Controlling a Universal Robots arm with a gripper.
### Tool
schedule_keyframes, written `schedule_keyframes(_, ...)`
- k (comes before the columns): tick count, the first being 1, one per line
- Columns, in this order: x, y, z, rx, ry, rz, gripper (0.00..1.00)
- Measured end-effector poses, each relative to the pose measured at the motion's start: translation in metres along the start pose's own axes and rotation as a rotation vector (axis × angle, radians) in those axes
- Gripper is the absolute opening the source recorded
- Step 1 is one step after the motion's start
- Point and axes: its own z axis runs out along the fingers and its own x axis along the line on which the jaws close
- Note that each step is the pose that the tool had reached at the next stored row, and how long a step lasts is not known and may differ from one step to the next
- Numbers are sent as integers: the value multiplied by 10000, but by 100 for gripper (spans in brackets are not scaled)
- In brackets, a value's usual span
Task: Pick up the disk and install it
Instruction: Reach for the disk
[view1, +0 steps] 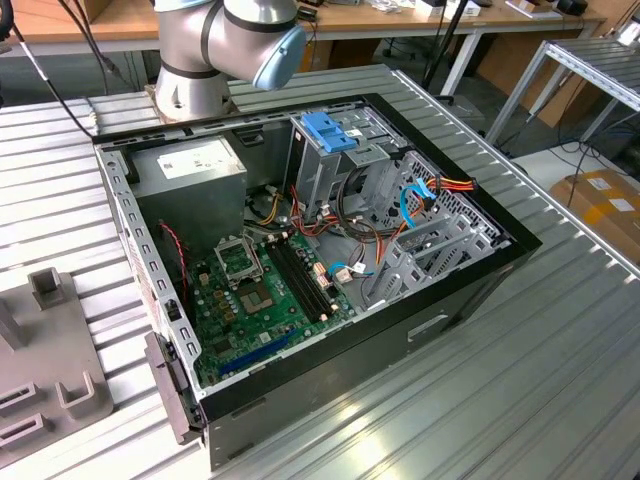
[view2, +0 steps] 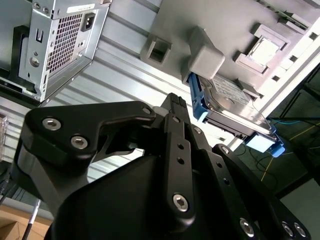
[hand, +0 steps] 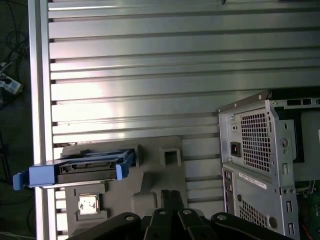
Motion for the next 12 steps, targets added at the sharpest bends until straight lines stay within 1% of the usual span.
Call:
schedule_keyframes(4,25,-1,0,0,-1,1,11)
schedule_keyframes(5,58,-4,0,0,-1,0,11)
schedule_keyframes(6,108,-6,-2,0,0,1,11)
schedule_keyframes(7,132,-8,-2,0,0,1,11)
schedule_keyframes(8,181,-10,-3,2,-1,0,11)
schedule_keyframes(9,252,-13,-4,4,0,0,11)
schedule_keyframes(10,305,-15,-4,5,-1,0,11)
schedule_keyframes(12,340,-17,-5,6,-1,0,11)
